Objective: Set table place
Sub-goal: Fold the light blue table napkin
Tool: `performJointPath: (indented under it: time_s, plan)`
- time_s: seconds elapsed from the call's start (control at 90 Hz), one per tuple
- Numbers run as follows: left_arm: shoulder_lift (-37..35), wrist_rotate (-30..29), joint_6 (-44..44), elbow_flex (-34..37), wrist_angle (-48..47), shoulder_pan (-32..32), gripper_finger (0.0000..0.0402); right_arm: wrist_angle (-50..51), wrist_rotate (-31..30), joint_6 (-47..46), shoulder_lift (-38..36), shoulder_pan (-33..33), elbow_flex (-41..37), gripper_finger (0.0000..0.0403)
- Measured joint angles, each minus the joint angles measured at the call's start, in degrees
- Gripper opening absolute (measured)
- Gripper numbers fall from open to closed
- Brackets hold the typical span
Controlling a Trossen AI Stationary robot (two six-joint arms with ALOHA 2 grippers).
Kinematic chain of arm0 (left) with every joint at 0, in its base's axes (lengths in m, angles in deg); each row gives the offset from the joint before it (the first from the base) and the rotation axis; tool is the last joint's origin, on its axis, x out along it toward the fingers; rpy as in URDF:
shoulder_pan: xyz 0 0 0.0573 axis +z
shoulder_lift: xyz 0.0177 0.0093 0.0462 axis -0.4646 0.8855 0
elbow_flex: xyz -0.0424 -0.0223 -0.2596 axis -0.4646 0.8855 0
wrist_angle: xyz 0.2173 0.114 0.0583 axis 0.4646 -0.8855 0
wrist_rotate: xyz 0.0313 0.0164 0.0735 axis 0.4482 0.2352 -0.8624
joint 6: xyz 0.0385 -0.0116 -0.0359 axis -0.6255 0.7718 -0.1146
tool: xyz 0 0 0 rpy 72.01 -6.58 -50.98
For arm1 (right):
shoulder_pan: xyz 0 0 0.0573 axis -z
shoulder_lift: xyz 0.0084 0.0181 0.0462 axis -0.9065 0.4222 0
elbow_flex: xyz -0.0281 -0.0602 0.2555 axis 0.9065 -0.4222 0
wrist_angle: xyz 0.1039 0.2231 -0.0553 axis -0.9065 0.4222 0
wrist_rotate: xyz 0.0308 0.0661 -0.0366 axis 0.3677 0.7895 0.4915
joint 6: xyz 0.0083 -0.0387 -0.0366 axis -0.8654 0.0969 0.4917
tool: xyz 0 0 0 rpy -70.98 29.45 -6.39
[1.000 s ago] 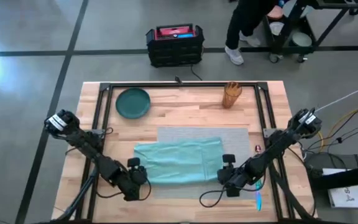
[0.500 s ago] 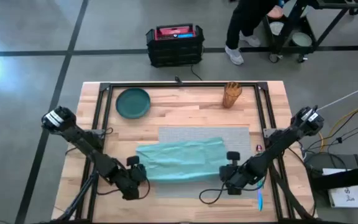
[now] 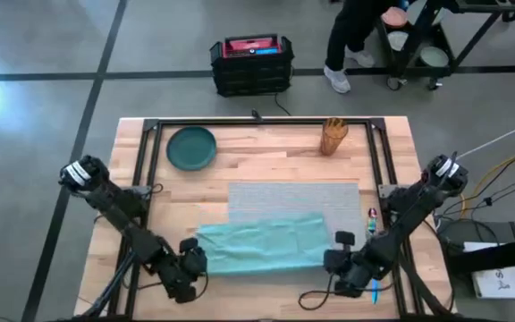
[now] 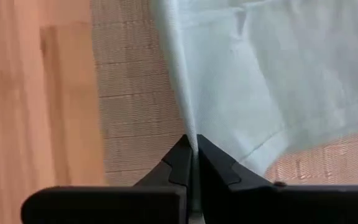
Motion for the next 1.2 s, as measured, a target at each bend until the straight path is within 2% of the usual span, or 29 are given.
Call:
performJointPath:
  time_s: [0.2,0.367,0.7,0.989,1.2]
  plan:
    - [0.54,0.5,0.28,-3.17,-1.55,-0.5,0.0001,0.01,0.31,0.94,-0.14,0.8,0.03,0.0]
    - [-1.49,-1.8,-2.66,-6.67,-9.39,0.56,0.0,1.83,0.41,0.22,-0.6,4.65,0.09,0.0]
    - [-2.8,-4.4,-0.11,-6.21,-24.23,3.44,0.0,7.0,1.53,3.29,-3.47,14.66,0.09,0.0]
    - [-2.67,-11.16,-2.29,-5.68,-26.52,5.58,0.0,10.35,2.33,4.89,-3.45,21.28,-0.04,0.0]
    - [-2.65,-12.02,-2.14,-3.65,-27.07,7.08,0.0,9.83,2.05,4.75,-2.71,23.73,-0.99,0.0]
